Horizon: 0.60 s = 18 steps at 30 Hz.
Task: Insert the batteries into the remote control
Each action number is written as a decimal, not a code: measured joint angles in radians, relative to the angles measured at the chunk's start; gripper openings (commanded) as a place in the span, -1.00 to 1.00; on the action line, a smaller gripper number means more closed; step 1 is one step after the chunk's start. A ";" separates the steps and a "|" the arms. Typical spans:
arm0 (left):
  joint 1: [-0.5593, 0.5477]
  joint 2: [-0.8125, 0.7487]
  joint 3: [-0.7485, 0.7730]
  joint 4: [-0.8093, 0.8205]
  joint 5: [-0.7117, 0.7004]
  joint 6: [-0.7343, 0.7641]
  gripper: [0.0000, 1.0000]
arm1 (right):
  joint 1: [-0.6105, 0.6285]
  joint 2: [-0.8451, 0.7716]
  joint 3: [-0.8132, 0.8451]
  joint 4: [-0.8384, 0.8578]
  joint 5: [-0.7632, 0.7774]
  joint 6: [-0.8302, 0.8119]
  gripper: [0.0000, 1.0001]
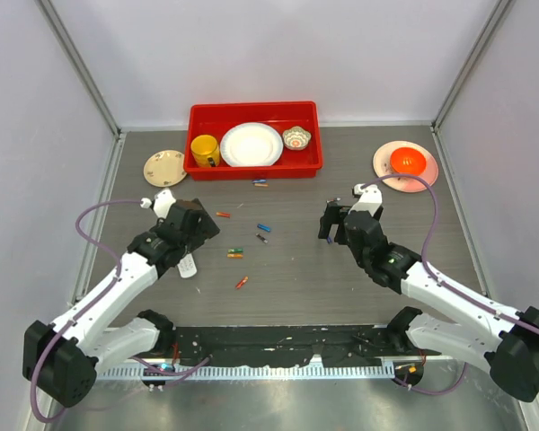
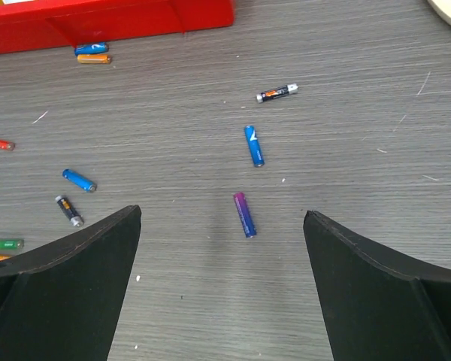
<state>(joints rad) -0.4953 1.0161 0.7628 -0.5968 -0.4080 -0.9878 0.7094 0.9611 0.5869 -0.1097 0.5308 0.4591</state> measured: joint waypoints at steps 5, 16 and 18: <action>0.008 -0.053 -0.036 0.008 0.000 0.005 0.99 | 0.000 -0.008 0.000 0.000 -0.043 0.000 0.89; 0.391 -0.044 -0.031 -0.065 0.114 0.134 0.99 | 0.000 -0.011 0.000 -0.002 -0.201 0.013 0.90; 0.455 -0.037 -0.031 -0.068 0.150 0.159 0.99 | 0.000 -0.011 0.000 -0.002 -0.221 0.016 0.89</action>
<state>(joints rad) -0.0399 0.9791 0.7319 -0.6647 -0.2577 -0.8284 0.7094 0.9501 0.5869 -0.1116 0.3096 0.4747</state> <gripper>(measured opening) 0.996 0.948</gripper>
